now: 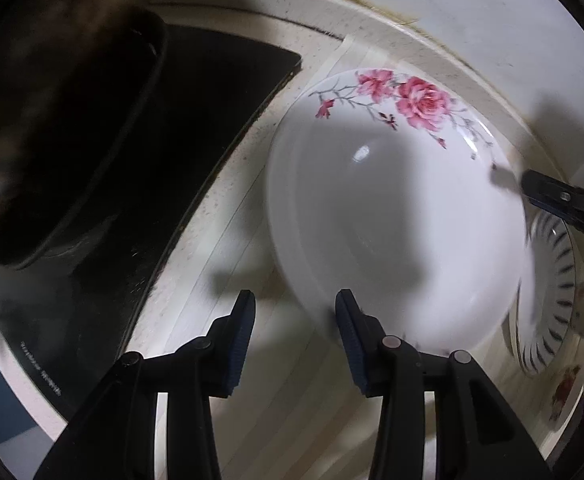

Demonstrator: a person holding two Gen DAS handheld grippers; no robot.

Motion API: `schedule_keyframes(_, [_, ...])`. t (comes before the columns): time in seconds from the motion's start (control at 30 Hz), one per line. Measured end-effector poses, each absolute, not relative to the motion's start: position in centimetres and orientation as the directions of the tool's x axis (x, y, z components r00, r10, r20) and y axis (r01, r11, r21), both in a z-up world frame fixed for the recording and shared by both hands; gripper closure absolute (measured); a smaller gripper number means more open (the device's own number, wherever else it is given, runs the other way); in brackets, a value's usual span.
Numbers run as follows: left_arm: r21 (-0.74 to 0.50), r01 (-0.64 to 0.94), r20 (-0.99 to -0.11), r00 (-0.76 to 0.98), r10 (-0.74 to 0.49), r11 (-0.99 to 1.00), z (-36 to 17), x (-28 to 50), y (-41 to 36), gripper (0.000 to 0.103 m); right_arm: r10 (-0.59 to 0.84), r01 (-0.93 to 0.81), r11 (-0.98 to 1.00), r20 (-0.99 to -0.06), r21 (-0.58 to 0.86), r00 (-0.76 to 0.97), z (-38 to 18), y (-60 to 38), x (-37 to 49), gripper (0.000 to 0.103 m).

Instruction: Organize plates and bowls

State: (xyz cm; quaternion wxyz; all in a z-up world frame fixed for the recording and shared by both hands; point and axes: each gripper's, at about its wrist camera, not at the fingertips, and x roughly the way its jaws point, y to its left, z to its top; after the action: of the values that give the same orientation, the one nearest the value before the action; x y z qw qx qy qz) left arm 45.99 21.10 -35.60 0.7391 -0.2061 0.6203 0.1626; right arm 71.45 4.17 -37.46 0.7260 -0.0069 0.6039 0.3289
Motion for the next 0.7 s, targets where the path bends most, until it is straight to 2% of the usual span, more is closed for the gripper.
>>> schedule_keyframes(0.13, [-0.131,-0.509,-0.981,0.188,-0.038,0.851,-36.2,46.6,21.7,0.064,0.405,-0.513,0.792,-0.913,0.331,0.037,-40.2,6.1,73.8,0.059])
schedule_keyframes(0.2, [-0.13,-0.504,-0.979,0.203,-0.029,0.854,-36.1,46.9,21.8,0.067,0.405,-0.513,0.788,-0.914,0.34,0.016,-41.1,6.3,74.7,0.073])
schedule_keyframes(0.3, [-0.118,-0.503,-0.977,0.215,-0.008,0.856,-35.7,46.7,21.6,0.073,0.429,-0.516,0.77,-0.903,0.375,-0.015,-42.3,6.6,75.5,0.086])
schedule_keyframes(0.47, [-0.107,-0.498,-0.976,0.219,0.006,0.86,-35.0,45.5,21.1,0.073,0.447,-0.54,0.753,-0.895,0.376,0.0,-42.2,6.8,75.2,0.086])
schedule_keyframes(0.7, [-0.121,-0.441,-0.961,0.278,0.007,0.889,-31.1,44.0,19.2,0.073,0.472,-0.53,0.753,-0.881,0.39,0.022,-40.2,5.1,73.5,0.086])
